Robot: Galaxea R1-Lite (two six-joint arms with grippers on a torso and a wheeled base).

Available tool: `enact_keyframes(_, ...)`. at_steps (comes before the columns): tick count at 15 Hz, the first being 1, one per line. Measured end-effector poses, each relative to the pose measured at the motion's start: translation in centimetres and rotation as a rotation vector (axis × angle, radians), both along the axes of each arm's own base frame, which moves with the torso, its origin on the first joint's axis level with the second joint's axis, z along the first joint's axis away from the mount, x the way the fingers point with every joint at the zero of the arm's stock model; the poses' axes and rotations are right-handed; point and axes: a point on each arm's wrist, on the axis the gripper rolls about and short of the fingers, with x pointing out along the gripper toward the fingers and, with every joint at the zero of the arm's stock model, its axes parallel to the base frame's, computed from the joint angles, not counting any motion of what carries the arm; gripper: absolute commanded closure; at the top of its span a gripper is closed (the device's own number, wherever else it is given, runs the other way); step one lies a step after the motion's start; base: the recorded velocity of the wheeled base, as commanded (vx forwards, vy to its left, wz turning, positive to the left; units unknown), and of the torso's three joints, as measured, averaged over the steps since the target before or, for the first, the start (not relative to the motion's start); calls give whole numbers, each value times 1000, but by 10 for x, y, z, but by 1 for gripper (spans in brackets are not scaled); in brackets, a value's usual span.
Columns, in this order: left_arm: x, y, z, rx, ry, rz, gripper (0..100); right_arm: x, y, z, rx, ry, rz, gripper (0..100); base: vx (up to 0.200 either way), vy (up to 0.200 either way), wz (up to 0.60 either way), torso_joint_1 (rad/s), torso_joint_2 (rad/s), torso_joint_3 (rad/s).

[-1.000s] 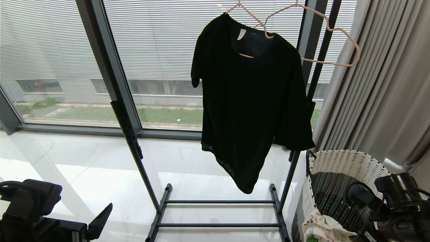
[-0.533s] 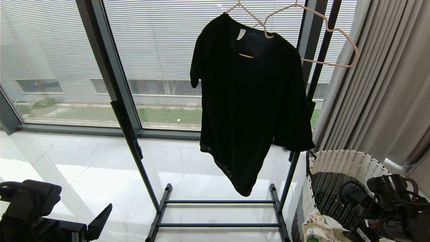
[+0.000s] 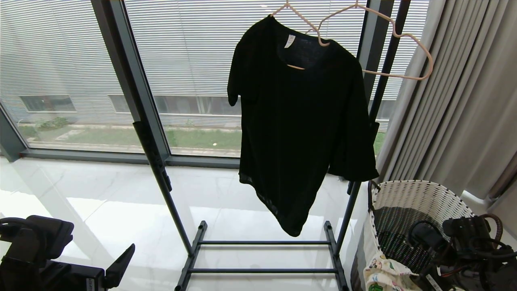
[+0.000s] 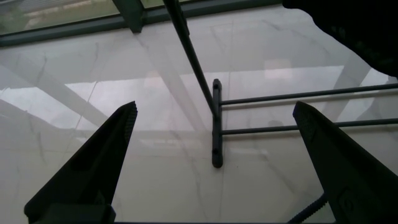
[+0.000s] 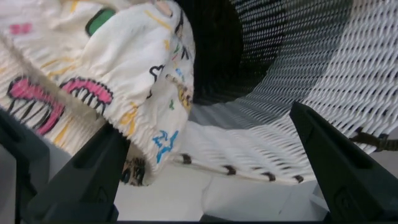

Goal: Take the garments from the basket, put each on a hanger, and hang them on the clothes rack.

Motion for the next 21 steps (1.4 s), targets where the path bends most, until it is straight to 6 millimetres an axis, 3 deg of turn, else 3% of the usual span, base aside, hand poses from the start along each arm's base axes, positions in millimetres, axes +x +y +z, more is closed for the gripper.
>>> enact_keyframes(1, 0, 0, 0, -1, -3, 0, 0, -2, 0, -4, 0, 5, 0, 100, 0, 0, 0, 0, 0, 0)
enact_keyframes(7, -3, 1, 1, -4, -12, 0, 0, -7, -1, -12, -3, 49, 3, 100, 0, 0, 0, 0, 0, 0)
enact_keyframes(12, -4, 1, 2, -13, -23, -8, 0, -6, 7, 15, 7, -27, 47, 100, 0, 0, 0, 0, 0, 0)
enact_keyframes(14, -2, -1, 4, -30, -27, -42, 0, 2, 12, 35, 20, 7, 73, 100, 0, 0, 0, 0, 0, 0)
enact_keyframes(17, 2, -7, 13, -134, -42, -174, 0, 25, 28, 94, 72, -27, 146, 100, 0, 0, 0, 0, 0, 0)
enact_keyframes(21, 11, -29, 23, -238, -11, -402, 0, 19, 71, 172, 132, -178, 333, 100, 0, 0, 0, 0, 0, 0)
